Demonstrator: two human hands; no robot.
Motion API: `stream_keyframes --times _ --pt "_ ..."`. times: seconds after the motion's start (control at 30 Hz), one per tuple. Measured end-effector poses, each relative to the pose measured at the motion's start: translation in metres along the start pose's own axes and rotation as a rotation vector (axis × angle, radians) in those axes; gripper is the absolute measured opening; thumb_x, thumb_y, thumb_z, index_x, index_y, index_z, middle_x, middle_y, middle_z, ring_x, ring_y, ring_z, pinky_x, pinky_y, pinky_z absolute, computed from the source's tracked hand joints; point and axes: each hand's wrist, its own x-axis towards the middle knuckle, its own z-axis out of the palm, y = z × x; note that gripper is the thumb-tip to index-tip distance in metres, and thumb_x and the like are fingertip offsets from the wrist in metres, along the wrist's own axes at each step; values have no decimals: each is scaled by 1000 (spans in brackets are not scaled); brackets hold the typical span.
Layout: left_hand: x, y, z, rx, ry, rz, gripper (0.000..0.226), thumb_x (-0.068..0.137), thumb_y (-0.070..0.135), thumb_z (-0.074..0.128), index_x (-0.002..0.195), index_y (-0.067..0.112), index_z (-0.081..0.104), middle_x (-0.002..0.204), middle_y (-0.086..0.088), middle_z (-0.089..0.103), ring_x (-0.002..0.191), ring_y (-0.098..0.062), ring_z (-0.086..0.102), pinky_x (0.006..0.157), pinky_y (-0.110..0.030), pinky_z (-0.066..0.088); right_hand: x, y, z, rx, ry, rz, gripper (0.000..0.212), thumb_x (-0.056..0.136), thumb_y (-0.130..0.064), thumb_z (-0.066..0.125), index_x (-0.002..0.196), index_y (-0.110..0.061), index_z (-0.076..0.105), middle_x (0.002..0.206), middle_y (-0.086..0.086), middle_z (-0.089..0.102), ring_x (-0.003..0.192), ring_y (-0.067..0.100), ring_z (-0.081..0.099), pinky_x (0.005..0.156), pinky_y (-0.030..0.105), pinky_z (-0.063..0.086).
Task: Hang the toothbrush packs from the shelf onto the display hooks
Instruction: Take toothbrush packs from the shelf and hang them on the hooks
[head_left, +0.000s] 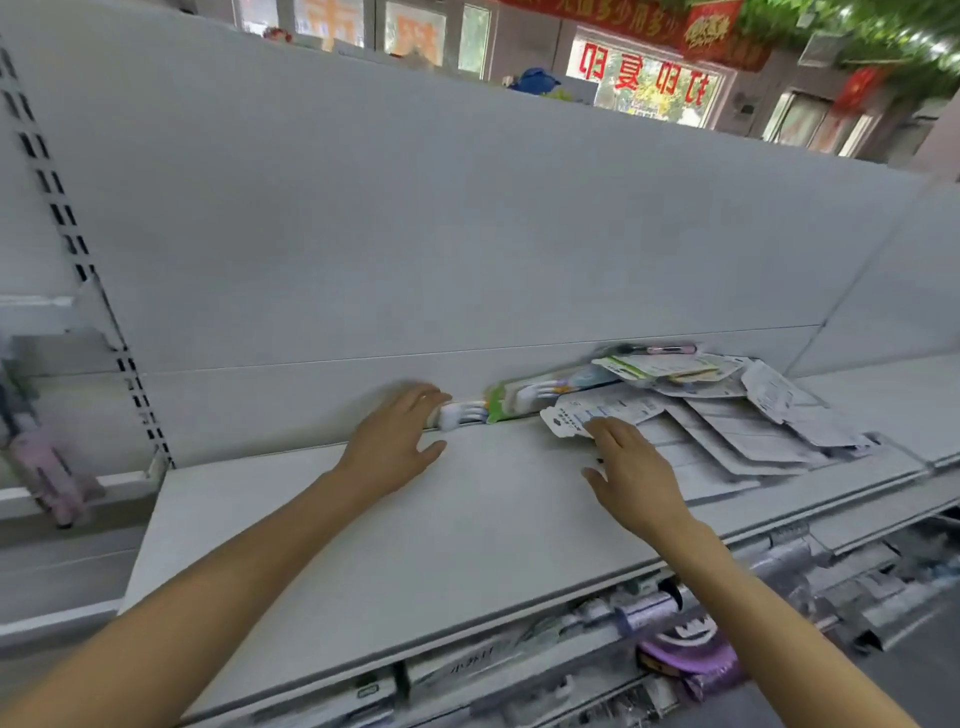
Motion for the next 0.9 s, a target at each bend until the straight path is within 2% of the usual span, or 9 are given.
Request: stream_keyframes --times 0.13,0.27,0.33,0.47,0.53,0.63,0.8,0.9 --pt "26 14 31 104 17 -100 59 83 24 70 138 19 50 135 -2 52 126 -23 46 89 -36 51 31 33 19 -18 6 -6 61 82 -10 67 140 -6 49 146 12 49 139 33 41 109 42 41" --pt "33 20 49 347 24 -134 64 67 23 80 127 17 58 117 -9 57 102 -29 59 73 -37 52 51 47 35 -46 35 -63 64 63 -2 74 126 -1 60 126 17 64 120 39 59 96 45 52" --pt "35 19 53 467 37 -114 62 64 24 79 123 18 61 114 -10 58 98 -31 59 72 -37 49 58 51 38 -79 49 -102 63 58 -1 75 120 -1 63 119 16 67 112 38 63 90 43 56" --pt "40 17 56 565 99 -86 56 64 11 74 118 18 61 110 -9 58 97 -31 57 71 -37 46 65 52 42 -127 65 -123 56 52 4 77 106 -5 66 109 12 67 100 35 66 73 37 57" --pt "42 19 57 553 112 -101 54 65 12 74 117 17 61 110 -9 58 97 -30 55 72 -37 45 67 51 41 -144 80 -122 55 48 5 78 101 -7 67 106 11 68 96 34 66 68 36 57" --pt "38 24 58 435 121 -138 54 67 25 78 118 19 61 113 -5 57 104 -27 52 78 -38 45 67 45 36 -103 110 -156 54 50 3 74 102 -8 66 107 10 67 96 34 65 74 36 56" --pt "19 27 53 199 213 -283 59 70 30 78 124 22 56 122 -1 52 114 -24 47 87 -38 45 72 18 31 15 179 -331 57 61 2 61 117 -10 63 123 5 63 119 29 56 91 35 52" --pt "7 28 53 59 278 -414 64 74 25 77 133 19 51 126 -2 47 114 -24 45 95 -37 45 81 5 29 37 190 -368 54 66 1 68 119 -9 62 124 6 62 117 29 58 84 35 55"
